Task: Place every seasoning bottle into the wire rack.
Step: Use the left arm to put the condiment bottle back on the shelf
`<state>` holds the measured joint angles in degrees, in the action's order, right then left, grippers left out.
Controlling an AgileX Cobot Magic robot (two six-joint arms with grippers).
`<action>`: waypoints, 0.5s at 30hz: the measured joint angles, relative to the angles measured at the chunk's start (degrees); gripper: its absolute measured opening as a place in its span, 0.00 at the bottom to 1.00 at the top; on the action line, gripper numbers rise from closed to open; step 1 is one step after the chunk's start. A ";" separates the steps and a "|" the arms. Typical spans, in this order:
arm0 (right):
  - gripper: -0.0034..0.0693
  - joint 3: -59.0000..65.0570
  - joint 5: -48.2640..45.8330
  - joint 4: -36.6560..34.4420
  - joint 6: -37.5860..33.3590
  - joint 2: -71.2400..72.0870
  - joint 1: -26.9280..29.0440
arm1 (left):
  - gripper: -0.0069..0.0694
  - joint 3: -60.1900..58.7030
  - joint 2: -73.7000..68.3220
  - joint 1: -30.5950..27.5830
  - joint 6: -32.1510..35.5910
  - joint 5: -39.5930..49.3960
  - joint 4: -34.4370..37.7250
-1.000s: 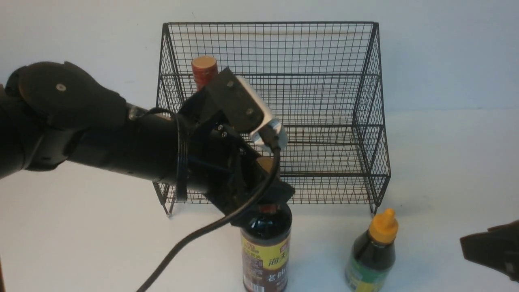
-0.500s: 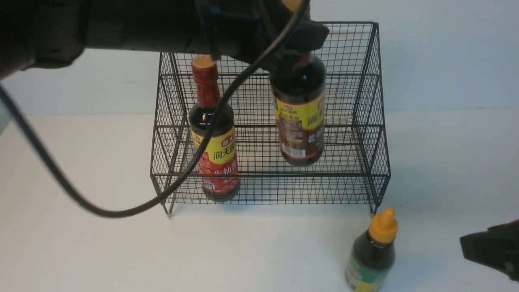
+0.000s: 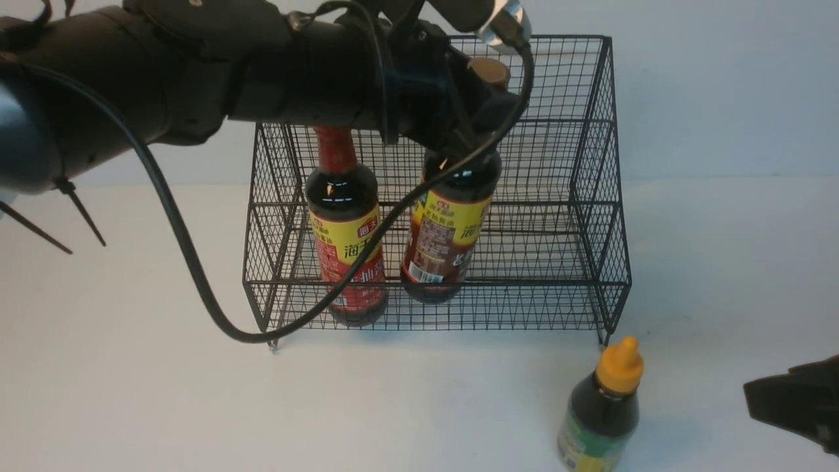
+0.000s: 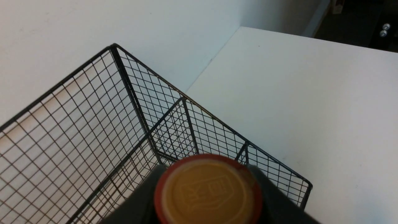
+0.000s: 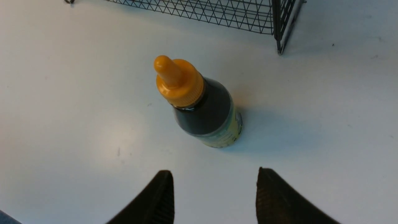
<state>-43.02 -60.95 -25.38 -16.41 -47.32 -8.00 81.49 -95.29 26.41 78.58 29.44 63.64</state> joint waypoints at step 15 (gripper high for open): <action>0.51 0.00 0.00 0.00 0.00 0.00 0.00 | 0.44 -0.67 -1.25 0.00 1.53 -0.12 4.16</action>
<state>-43.02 -60.95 -25.38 -16.41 -47.32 -8.00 80.82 -96.54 26.41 80.11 29.33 67.79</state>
